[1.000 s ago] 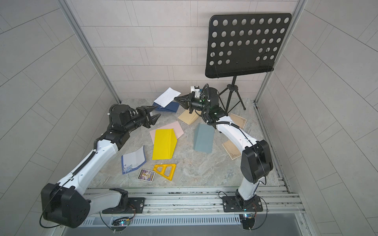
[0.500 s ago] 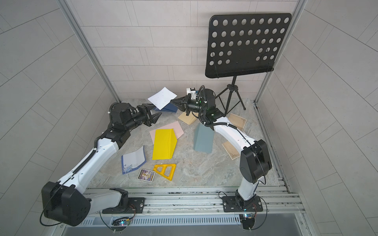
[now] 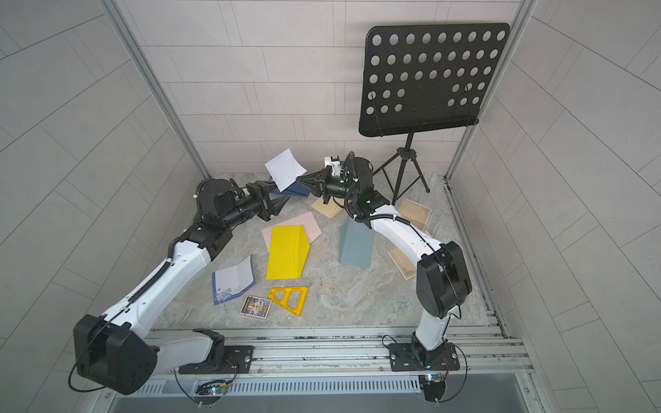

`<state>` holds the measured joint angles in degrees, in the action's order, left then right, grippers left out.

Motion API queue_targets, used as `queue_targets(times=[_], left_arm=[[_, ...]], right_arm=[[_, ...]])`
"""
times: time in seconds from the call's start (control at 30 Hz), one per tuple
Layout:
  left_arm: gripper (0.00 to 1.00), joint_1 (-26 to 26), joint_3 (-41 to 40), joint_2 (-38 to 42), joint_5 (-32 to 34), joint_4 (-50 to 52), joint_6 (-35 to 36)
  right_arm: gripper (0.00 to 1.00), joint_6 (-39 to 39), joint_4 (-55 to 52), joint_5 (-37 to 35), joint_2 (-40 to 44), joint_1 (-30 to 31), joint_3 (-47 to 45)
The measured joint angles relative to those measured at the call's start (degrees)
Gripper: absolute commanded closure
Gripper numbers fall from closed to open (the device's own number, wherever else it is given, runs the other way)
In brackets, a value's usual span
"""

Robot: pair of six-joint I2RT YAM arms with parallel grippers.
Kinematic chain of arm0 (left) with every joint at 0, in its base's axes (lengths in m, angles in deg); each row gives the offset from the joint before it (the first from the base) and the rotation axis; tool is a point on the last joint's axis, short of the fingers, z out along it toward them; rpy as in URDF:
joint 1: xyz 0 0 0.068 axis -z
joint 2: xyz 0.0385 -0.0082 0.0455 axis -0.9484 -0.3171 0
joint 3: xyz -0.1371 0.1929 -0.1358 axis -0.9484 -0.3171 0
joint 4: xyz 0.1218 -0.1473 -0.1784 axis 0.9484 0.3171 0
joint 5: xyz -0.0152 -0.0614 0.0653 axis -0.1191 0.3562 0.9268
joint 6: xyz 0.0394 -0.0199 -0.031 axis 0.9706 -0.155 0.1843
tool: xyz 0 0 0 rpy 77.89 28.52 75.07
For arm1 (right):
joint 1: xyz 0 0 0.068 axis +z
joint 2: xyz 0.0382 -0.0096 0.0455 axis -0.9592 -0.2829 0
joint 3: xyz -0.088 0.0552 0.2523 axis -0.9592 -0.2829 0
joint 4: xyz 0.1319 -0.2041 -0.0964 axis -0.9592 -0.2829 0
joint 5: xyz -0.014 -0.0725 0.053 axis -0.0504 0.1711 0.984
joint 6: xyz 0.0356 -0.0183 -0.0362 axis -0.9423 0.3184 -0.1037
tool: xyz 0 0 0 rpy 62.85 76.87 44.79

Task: Take the letter paper out of the envelope
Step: Unfold the letter paper.

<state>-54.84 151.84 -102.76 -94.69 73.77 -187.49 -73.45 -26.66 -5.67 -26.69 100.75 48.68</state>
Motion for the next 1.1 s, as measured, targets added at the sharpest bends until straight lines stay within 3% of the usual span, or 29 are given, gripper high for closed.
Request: queue_targets(times=[0.13, 0.23, 0.3, 0.53, 0.63, 0.8, 1.03, 1.1], left_arm=[[0.89, 0.0, 0.1, 0.0, 1.4, 0.3, 0.3], [1.0, 0.0, 0.2, 0.2, 2.7, 0.8, 1.0], [1.0, 0.0, 0.2, 0.5, 3.5, 1.4, 1.9], [1.0, 0.0, 4.0, 0.4, 4.4, 7.3, 8.4], [1.0, -0.1, 11.9, -0.4, 4.9, 17.0, 18.9], [1.0, 3.3, 25.8, -1.1, 11.5, 33.6, 44.1], [1.0, 20.8, 22.1, 3.0, 34.4, 46.1, 76.1], [1.0, 22.5, 18.6, 4.6, 38.5, 46.6, 81.7]], right_arm=[[1.0, -0.6, 0.2, 0.0, -0.1, 0.2, -0.5], [1.0, -1.0, 0.5, 0.0, -0.1, 0.3, -0.5], [0.99, -1.1, 0.5, -0.1, -0.1, 0.3, -0.5], [0.71, -1.1, 0.2, -0.3, -0.1, 0.3, -0.5], [0.61, 0.6, -2.1, -1.3, 0.0, 0.2, -0.5], [0.35, 8.9, -16.2, -6.1, 2.2, -0.2, 1.6], [0.2, 15.4, -29.7, -13.2, 7.0, -0.6, 7.0], [0.2, 16.2, -31.4, -14.2, 8.2, -0.6, 7.1]])
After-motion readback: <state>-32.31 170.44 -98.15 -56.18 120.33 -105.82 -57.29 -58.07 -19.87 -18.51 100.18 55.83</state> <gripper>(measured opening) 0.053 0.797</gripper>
